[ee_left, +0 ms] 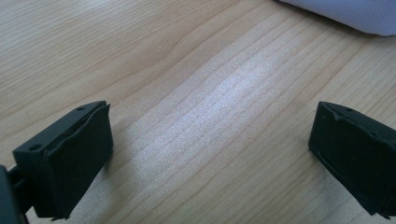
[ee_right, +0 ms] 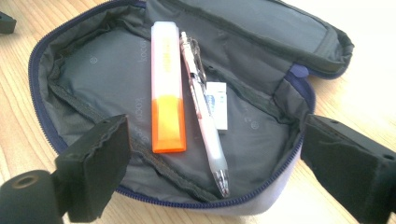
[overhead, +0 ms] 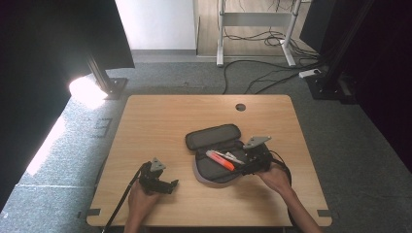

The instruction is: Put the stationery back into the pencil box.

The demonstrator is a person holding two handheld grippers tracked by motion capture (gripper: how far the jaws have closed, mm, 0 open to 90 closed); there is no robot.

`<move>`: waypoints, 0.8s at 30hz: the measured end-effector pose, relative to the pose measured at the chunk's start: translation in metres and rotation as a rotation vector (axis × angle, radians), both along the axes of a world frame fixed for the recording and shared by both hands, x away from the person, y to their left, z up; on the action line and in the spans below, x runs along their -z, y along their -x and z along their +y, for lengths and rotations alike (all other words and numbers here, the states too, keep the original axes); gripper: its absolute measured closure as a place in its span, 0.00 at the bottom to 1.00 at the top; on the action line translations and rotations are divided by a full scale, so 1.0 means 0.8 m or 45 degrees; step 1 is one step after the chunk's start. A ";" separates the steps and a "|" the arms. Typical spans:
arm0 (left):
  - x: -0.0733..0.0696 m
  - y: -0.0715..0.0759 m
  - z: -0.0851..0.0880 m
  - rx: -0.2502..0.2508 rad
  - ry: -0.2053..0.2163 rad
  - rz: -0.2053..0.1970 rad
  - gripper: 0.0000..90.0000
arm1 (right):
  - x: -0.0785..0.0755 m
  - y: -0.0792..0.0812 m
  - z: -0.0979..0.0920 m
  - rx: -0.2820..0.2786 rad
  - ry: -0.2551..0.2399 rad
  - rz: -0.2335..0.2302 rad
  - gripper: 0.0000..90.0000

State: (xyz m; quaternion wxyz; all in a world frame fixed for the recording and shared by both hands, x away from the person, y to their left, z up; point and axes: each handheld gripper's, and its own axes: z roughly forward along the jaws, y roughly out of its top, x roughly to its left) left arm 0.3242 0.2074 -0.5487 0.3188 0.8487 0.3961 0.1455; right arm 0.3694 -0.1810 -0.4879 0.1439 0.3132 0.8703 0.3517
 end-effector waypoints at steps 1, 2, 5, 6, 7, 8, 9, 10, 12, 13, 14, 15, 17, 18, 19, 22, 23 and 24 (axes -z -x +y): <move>0.000 0.000 0.000 0.000 0.000 0.000 0.00 | -0.001 0.001 -0.002 0.003 0.002 0.001 0.08; 0.000 0.000 0.000 0.000 0.000 0.000 0.00 | -0.001 0.001 -0.004 -0.002 0.001 -0.001 0.08; 0.000 0.000 0.000 0.001 -0.002 0.001 0.00 | -0.002 0.004 -0.009 0.010 0.002 -0.012 0.06; 0.000 0.000 0.000 0.002 -0.002 0.001 0.00 | -0.002 0.005 -0.011 0.012 0.000 -0.013 0.06; 0.000 0.000 0.000 0.002 -0.002 0.001 0.00 | -0.003 0.005 -0.014 0.016 0.001 -0.018 0.05; 0.000 0.000 0.000 0.001 -0.002 0.001 0.00 | -0.002 0.006 -0.015 0.019 0.005 -0.023 0.05; 0.000 0.000 0.000 0.001 -0.001 0.001 0.00 | -0.002 0.007 -0.017 0.027 0.005 -0.023 0.04; 0.000 0.000 0.000 0.000 0.000 0.000 0.00 | -0.002 0.007 -0.019 0.029 0.008 -0.027 0.04; 0.000 0.000 0.000 0.000 0.000 0.000 0.00 | -0.001 0.008 -0.023 0.042 0.006 -0.023 0.04; 0.000 0.000 0.000 -0.002 0.001 -0.001 0.00 | -0.001 0.008 -0.025 0.044 0.006 -0.028 0.04; 0.000 0.000 0.000 -0.001 0.001 0.000 0.00 | 0.000 0.009 -0.027 0.051 0.005 -0.024 0.04; 0.000 0.000 0.000 -0.001 0.002 0.000 0.00 | 0.000 0.010 -0.030 0.055 0.005 -0.025 0.04; 0.000 0.000 0.000 -0.001 0.001 -0.001 0.00 | 0.000 0.011 -0.033 0.064 0.004 -0.026 0.04; 0.000 0.000 0.000 -0.001 0.001 -0.001 0.00 | 0.000 0.011 -0.036 0.068 0.003 -0.028 0.04; 0.000 0.000 0.000 -0.001 0.002 0.000 0.00 | 0.000 0.012 -0.038 0.075 -0.001 -0.029 0.04; 0.000 0.000 0.000 -0.001 0.001 0.000 0.00 | -0.001 0.015 -0.043 0.087 -0.005 -0.030 0.04; 0.000 0.000 0.000 -0.001 0.001 -0.001 0.00 | -0.002 0.016 -0.046 0.091 -0.006 -0.032 0.05; 0.000 0.000 0.000 -0.001 0.001 0.000 0.00 | -0.002 0.017 -0.048 0.093 -0.005 -0.037 0.05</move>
